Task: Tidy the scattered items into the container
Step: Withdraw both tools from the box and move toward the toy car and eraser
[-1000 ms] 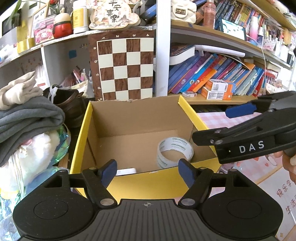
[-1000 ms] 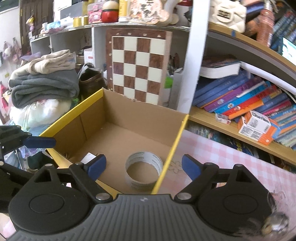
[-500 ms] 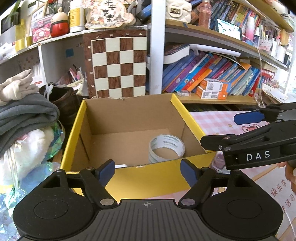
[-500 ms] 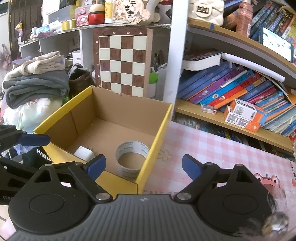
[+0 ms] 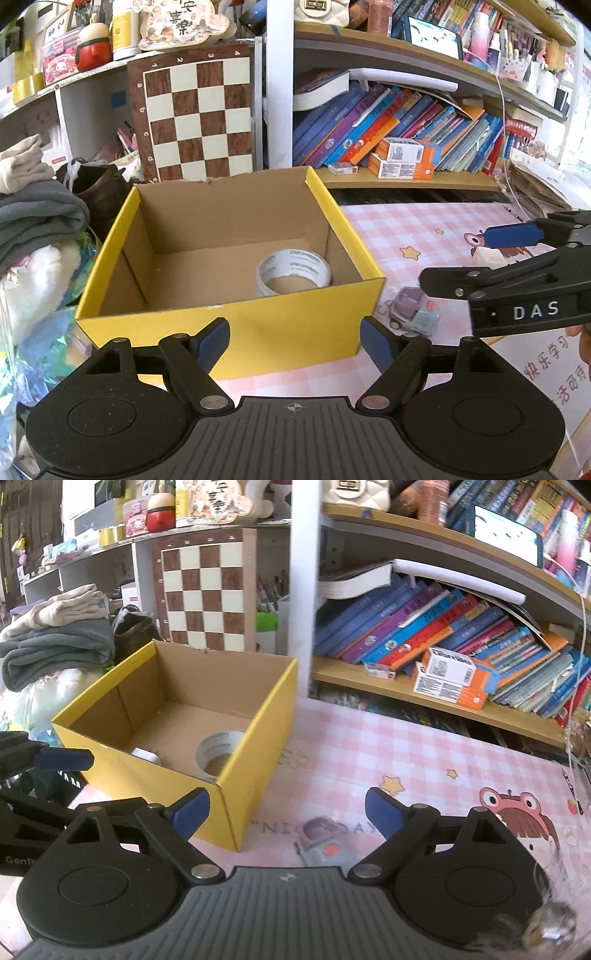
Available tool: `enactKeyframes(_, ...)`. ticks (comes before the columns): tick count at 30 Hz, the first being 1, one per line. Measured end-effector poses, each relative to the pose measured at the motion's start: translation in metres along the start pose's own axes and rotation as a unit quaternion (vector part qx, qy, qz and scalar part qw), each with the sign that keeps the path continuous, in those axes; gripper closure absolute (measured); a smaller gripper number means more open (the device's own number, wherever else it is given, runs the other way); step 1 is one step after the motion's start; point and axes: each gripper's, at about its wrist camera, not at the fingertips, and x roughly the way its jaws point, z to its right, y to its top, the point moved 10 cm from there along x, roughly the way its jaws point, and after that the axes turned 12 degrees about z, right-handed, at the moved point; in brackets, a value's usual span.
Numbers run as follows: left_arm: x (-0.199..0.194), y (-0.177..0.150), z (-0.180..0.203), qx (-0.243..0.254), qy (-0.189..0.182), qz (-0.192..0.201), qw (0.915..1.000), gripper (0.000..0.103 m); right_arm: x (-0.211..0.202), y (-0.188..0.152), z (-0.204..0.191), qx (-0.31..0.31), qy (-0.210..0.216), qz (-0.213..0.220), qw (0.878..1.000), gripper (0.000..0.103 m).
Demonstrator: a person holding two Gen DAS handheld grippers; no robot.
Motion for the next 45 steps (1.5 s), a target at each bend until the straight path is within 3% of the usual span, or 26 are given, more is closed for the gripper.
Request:
enactKeyframes(29,0.017,-0.009,0.094,0.014,0.043,-0.035,0.9983,0.022,-0.026,-0.048,0.12,0.049,0.0,-0.007,0.999,0.006)
enactKeyframes(45,0.033,-0.019,0.144,0.03,0.043,-0.059,0.9969,0.022,-0.035,-0.075,0.176,0.071,-0.013,-0.013,0.997,0.005)
